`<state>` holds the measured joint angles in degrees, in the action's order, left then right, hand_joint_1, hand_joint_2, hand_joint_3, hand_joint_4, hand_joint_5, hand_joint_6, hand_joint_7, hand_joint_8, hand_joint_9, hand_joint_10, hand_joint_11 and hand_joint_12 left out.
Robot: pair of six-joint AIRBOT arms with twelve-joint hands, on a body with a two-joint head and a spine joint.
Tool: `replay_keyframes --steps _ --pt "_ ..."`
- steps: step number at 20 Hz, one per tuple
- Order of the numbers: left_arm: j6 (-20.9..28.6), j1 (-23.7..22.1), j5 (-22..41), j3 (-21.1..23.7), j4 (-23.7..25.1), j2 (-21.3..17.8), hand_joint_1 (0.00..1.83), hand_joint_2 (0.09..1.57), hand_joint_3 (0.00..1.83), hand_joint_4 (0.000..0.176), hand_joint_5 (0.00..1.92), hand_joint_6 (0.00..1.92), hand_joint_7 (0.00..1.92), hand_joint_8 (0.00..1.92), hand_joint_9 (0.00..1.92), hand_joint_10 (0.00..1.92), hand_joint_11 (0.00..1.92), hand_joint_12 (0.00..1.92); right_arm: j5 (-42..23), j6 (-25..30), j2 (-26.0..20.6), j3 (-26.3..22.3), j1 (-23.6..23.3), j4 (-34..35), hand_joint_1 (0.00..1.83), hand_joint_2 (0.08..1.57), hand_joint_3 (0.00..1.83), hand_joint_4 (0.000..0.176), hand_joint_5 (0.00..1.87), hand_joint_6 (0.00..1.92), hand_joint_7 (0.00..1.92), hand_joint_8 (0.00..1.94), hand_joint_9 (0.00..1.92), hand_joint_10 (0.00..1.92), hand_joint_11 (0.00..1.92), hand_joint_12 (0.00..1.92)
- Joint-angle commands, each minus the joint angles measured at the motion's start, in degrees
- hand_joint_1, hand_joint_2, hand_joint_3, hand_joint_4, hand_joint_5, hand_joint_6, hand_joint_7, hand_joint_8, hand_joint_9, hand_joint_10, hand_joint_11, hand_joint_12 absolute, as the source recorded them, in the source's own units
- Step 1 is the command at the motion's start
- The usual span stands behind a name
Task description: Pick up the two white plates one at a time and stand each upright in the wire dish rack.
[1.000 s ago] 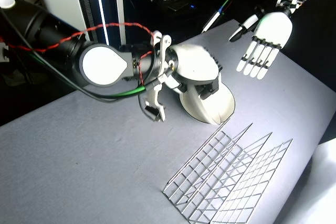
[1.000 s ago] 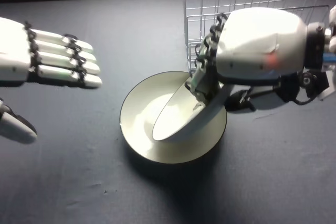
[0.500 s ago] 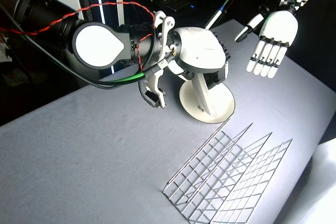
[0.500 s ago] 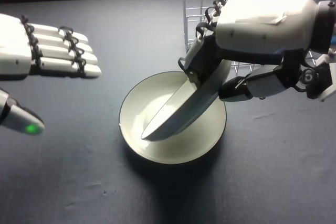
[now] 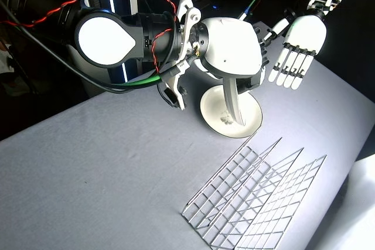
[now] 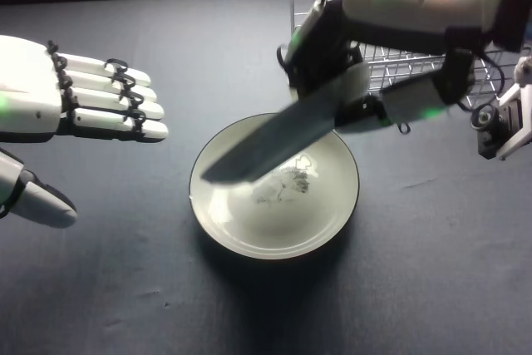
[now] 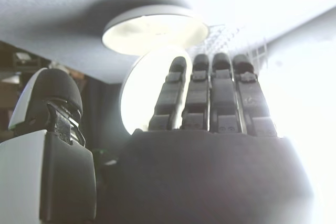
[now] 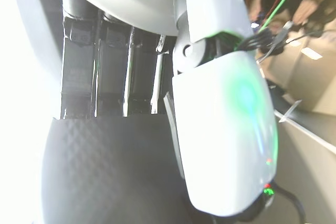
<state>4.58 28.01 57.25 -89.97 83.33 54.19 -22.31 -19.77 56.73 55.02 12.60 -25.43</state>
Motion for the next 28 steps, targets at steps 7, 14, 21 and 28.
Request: replay_keyframes --steps 7,14,21,28 --pt "-0.01 -0.66 1.82 -0.39 -4.82 -0.13 0.0 1.18 0.0 0.0 0.0 0.0 0.0 0.0 0.0 0.0 0.0 0.0 -4.56 0.77 -0.71 -0.75 -3.26 11.69 1.39 1.05 0.0 0.0 1.01 0.87 1.14 0.67 1.07 0.99 0.95 1.1" --pt "-0.17 -1.13 1.8 -0.22 -4.95 0.05 0.0 1.18 0.0 0.0 0.01 0.0 0.0 0.0 0.0 0.0 0.0 0.0 -1.94 0.92 -0.71 -0.86 -6.22 21.75 1.39 1.05 0.0 0.0 1.0 0.85 1.17 0.67 1.07 0.99 0.96 1.1" --pt "-0.8 -1.75 1.66 0.57 -4.91 0.04 0.0 1.19 0.0 0.0 0.01 0.0 0.0 0.0 0.0 0.0 0.0 0.0 0.74 1.1 -1.47 -1.02 -9.0 27.46 1.39 1.05 0.0 0.0 1.02 0.84 1.16 0.68 1.09 0.95 0.96 1.09" --pt "-0.87 -1.96 1.66 0.97 -4.58 0.17 0.0 1.19 0.0 0.0 0.0 0.0 0.0 0.0 0.0 0.0 0.0 0.0 2.76 1.34 -2.87 -0.98 -10.85 32.2 1.39 1.07 0.0 0.0 0.93 0.95 1.1 0.8 1.07 0.97 0.97 1.11"
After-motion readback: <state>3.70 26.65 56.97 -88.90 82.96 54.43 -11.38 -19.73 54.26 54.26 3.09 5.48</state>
